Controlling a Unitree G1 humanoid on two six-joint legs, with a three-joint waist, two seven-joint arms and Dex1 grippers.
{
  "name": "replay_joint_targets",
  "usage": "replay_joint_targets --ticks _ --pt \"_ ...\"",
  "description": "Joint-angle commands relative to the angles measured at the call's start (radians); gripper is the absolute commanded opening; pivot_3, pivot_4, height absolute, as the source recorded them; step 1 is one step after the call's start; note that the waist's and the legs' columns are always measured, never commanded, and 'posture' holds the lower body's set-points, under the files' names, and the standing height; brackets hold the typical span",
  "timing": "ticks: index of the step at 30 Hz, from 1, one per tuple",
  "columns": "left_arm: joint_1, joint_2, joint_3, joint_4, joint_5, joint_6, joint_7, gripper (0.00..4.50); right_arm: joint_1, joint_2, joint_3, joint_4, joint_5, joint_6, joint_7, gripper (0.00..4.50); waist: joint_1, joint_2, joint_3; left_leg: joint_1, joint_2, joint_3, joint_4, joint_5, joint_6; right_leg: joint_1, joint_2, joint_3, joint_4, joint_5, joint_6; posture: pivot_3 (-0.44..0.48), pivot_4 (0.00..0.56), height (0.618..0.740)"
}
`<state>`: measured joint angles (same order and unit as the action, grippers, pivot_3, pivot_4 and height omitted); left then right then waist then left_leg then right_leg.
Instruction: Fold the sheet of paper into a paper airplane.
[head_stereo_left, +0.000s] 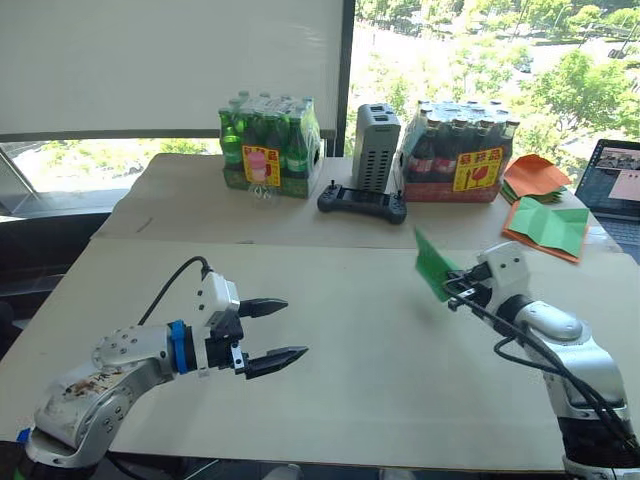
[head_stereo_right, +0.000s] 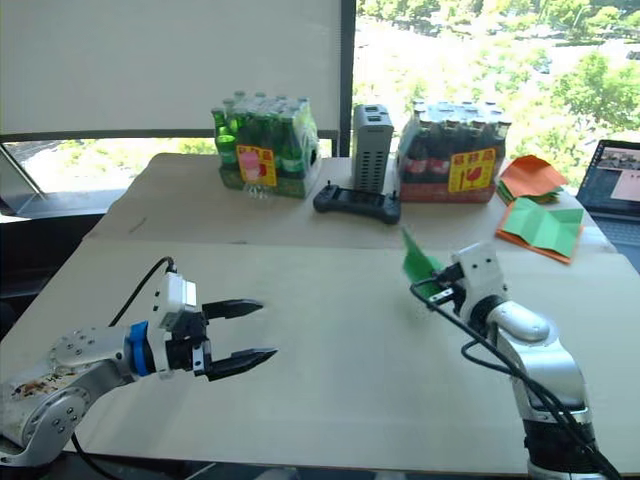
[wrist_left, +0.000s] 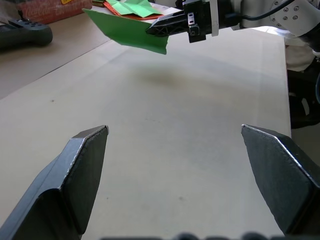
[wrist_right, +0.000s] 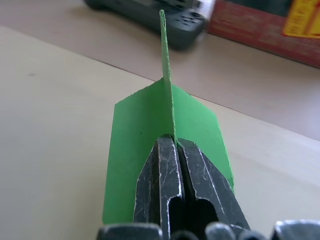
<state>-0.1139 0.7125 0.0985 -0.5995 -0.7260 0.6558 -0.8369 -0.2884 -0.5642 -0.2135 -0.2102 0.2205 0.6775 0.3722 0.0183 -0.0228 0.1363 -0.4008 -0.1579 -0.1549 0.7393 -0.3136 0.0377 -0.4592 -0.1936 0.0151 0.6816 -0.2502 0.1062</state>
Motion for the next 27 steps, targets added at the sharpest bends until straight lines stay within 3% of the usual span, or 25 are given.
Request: replay_joint_targets --ticks 1,6,18,27 --pt "-0.035 -0.013 -0.017 -0.033 0.011 -0.02 0.027 4.5 -0.002 0.026 -0.047 -0.012 -0.025 0.04 -0.095 0.02 -0.002 0.0 0.0 0.0 0.0 0.0 0.0 0.0 0.0 0.0 0.0 0.0 0.0 0.0 0.0 0.0 0.15 0.675" --pt "-0.042 -0.024 -0.034 -0.067 0.025 -0.028 0.054 4.5 0.01 0.081 -0.097 -0.046 -0.026 0.113 -0.193 0.02 -0.005 0.0 0.0 -0.001 0.0 0.0 0.002 0.0 0.0 0.0 0.0 0.001 0.001 0.0 0.0 0.0 0.15 0.675" --pt "-0.053 -0.006 -0.037 -0.065 0.028 -0.037 0.032 4.5 -0.01 0.069 -0.085 -0.024 -0.016 0.161 -0.19 0.02 -0.006 0.001 0.0 -0.003 -0.001 0.0 0.007 0.0 0.0 -0.001 0.0 0.0 0.003 0.0 0.0 0.0 0.15 0.675" --pt "-0.029 -0.007 -0.041 -0.035 0.057 -0.068 0.016 4.5 -0.025 0.071 -0.102 -0.076 0.021 0.129 -0.156 3.01 -0.007 0.001 0.0 -0.003 0.0 0.0 0.007 0.0 0.0 -0.002 0.0 0.0 0.003 0.0 0.0 0.0 0.15 0.675"
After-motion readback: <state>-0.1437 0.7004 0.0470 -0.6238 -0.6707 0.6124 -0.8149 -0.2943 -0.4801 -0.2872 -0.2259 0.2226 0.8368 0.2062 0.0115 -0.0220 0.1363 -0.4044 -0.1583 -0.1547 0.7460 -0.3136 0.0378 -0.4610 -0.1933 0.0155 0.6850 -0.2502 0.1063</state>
